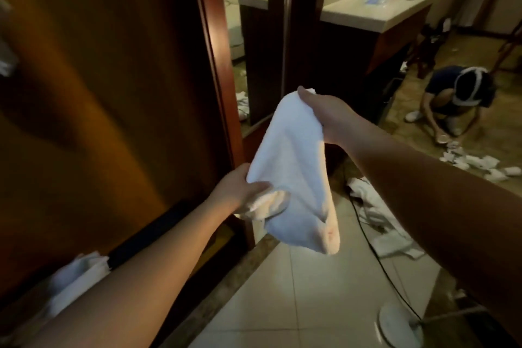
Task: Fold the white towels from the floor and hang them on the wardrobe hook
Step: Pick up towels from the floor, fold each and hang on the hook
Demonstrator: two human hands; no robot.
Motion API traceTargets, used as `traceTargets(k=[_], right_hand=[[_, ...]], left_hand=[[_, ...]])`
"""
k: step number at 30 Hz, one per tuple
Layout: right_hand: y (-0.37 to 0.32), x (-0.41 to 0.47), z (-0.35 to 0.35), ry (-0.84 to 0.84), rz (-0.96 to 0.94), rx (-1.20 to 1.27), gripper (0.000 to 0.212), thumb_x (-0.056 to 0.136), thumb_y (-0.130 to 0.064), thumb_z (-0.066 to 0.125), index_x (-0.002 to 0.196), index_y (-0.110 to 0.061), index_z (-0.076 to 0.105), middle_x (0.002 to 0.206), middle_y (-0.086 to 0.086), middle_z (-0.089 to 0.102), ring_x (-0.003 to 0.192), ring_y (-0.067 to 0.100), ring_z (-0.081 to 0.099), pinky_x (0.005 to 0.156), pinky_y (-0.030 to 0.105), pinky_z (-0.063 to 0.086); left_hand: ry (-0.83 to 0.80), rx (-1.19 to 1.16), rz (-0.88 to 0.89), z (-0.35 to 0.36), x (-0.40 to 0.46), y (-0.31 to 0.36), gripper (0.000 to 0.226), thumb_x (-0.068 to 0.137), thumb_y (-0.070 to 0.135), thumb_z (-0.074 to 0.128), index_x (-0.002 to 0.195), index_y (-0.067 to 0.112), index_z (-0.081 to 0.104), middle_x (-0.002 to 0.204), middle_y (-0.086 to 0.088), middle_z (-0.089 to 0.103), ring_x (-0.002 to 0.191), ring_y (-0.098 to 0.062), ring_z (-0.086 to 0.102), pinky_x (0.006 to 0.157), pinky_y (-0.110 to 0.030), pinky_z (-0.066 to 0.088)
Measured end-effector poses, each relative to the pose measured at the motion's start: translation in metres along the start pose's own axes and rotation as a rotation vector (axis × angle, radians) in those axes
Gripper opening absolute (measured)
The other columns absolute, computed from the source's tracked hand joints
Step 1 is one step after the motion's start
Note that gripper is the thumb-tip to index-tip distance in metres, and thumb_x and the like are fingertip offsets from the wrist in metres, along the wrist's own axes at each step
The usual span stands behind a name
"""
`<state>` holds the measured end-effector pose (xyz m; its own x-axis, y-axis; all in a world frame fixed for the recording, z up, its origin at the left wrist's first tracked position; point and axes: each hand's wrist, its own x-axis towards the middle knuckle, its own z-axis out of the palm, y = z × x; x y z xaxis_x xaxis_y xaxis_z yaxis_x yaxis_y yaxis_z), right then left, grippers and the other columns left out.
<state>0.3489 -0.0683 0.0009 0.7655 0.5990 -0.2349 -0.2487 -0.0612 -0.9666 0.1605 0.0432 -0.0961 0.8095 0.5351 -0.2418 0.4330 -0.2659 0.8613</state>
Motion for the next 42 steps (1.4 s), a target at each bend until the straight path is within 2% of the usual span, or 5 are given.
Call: traceTargets(k=[16,22,31,38,42], right_hand=[[0.029,-0.115,0.053,-0.205,0.17,-0.158,0.019,0.1,-0.021,0.062,0.109,-0.005,0.069,0.11,0.014,0.074,0.098,0.028,0.072,0.09,0.044,0.059],[0.042,-0.17,0.081,-0.336,-0.016,-0.268,0.045,0.098,-0.029,0.064,0.14,-0.017,0.052,0.116,0.008,0.069,0.095,0.024,0.073,0.077,0.038,0.061],[0.038,-0.199,0.102,-0.38,0.014,-0.27,0.023,0.099,-0.009,0.061,0.107,-0.03,0.067,0.123,0.009,0.064,0.105,0.027,0.067,0.09,0.043,0.059],[0.028,-0.222,0.141,-0.386,0.037,-0.534,0.025,0.101,-0.027,0.059,0.124,-0.017,0.066,0.113,0.006,0.068,0.101,0.023,0.068,0.084,0.038,0.058],[0.026,-0.239,0.158,-0.537,-0.159,-0.53,0.054,0.099,-0.057,0.051,0.137,-0.02,0.054,0.13,-0.001,0.055,0.119,0.015,0.054,0.096,0.035,0.044]], left_hand=[[0.269,-0.367,0.07,-0.101,-0.205,0.027,0.023,0.094,0.039,0.065,0.076,0.05,0.074,0.081,0.01,0.076,0.071,-0.012,0.074,0.05,-0.022,0.055],[0.214,-0.485,0.101,-0.115,-0.253,0.052,0.027,0.094,0.033,0.066,0.113,0.013,0.067,0.099,-0.011,0.076,0.085,-0.027,0.075,0.068,-0.037,0.06],[-0.108,0.181,0.144,-0.154,-0.319,0.077,0.07,0.079,-0.013,0.063,0.124,0.04,0.053,0.131,-0.004,0.05,0.117,-0.026,0.057,0.085,-0.034,0.059],[0.265,0.382,0.234,-0.172,-0.347,0.057,0.009,0.094,0.036,0.067,0.096,0.045,0.07,0.091,0.016,0.072,0.084,-0.001,0.069,0.064,-0.016,0.054],[0.382,0.273,0.233,-0.176,-0.349,0.056,0.022,0.095,0.046,0.063,0.094,0.027,0.075,0.086,0.006,0.075,0.079,-0.01,0.072,0.063,-0.022,0.058]])
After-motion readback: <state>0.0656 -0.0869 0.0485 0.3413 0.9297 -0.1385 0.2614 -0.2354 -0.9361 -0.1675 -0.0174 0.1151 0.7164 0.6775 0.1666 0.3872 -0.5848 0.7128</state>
